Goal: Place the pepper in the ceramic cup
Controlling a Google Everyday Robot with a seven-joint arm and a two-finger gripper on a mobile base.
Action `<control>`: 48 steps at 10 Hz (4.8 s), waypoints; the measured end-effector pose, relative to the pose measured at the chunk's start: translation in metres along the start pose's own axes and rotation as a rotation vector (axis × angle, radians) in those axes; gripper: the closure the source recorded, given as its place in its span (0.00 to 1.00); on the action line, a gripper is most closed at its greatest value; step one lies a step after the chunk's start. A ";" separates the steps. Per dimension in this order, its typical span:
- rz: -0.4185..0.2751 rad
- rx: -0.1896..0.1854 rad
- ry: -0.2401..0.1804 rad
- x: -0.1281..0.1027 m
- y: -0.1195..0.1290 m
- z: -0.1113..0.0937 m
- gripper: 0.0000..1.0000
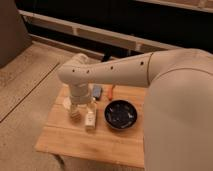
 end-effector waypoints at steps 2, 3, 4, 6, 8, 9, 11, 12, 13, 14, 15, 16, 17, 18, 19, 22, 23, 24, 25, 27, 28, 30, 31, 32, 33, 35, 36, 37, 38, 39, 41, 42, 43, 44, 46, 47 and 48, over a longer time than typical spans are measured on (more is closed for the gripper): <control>0.000 0.000 0.000 0.000 0.000 0.000 0.35; 0.000 0.000 0.000 0.000 0.000 0.000 0.35; 0.000 0.000 0.000 0.000 0.000 0.000 0.35; 0.000 0.000 0.000 0.000 0.000 0.000 0.35; 0.000 0.000 0.000 0.000 0.000 0.000 0.35; 0.000 0.000 0.000 0.000 0.000 0.000 0.35; 0.000 0.000 0.000 0.000 0.000 0.000 0.35; 0.000 0.000 0.000 0.000 0.000 0.000 0.35; 0.000 0.000 0.000 0.000 0.000 0.000 0.35; 0.000 0.000 0.000 0.000 0.000 0.000 0.35; 0.000 0.000 0.000 0.000 0.000 0.000 0.35; 0.002 0.001 -0.002 -0.001 0.000 0.000 0.35; 0.010 0.000 -0.007 -0.002 0.001 -0.001 0.35; 0.033 -0.009 -0.039 -0.017 0.001 -0.002 0.35; 0.067 -0.004 -0.067 -0.034 -0.008 0.001 0.35; 0.164 0.047 -0.119 -0.062 -0.070 0.002 0.35; 0.195 0.093 -0.138 -0.067 -0.101 -0.002 0.35; 0.214 0.121 -0.147 -0.069 -0.119 -0.003 0.35; 0.258 0.162 -0.161 -0.070 -0.149 -0.006 0.35; 0.278 0.176 -0.163 -0.070 -0.162 -0.007 0.35; 0.273 0.171 -0.166 -0.071 -0.159 -0.007 0.35; 0.277 0.175 -0.168 -0.071 -0.162 -0.007 0.35; 0.276 0.177 -0.177 -0.073 -0.162 -0.009 0.35; 0.275 0.195 -0.216 -0.081 -0.167 -0.014 0.35; 0.280 0.217 -0.254 -0.090 -0.179 -0.019 0.35; 0.319 0.229 -0.354 -0.118 -0.217 -0.032 0.35; 0.341 0.214 -0.366 -0.123 -0.227 -0.031 0.35; 0.364 0.187 -0.372 -0.128 -0.236 -0.027 0.35; 0.378 0.146 -0.364 -0.132 -0.244 -0.020 0.35; 0.385 0.066 -0.342 -0.136 -0.248 -0.007 0.35; 0.354 -0.054 -0.301 -0.142 -0.243 0.010 0.35; 0.305 -0.117 -0.269 -0.148 -0.236 0.019 0.35; 0.255 -0.153 -0.241 -0.151 -0.229 0.025 0.35; 0.189 -0.173 -0.201 -0.154 -0.224 0.034 0.35; 0.076 -0.144 -0.093 -0.157 -0.232 0.059 0.35; 0.048 -0.118 -0.052 -0.161 -0.240 0.070 0.35; 0.019 -0.085 -0.011 -0.168 -0.249 0.081 0.35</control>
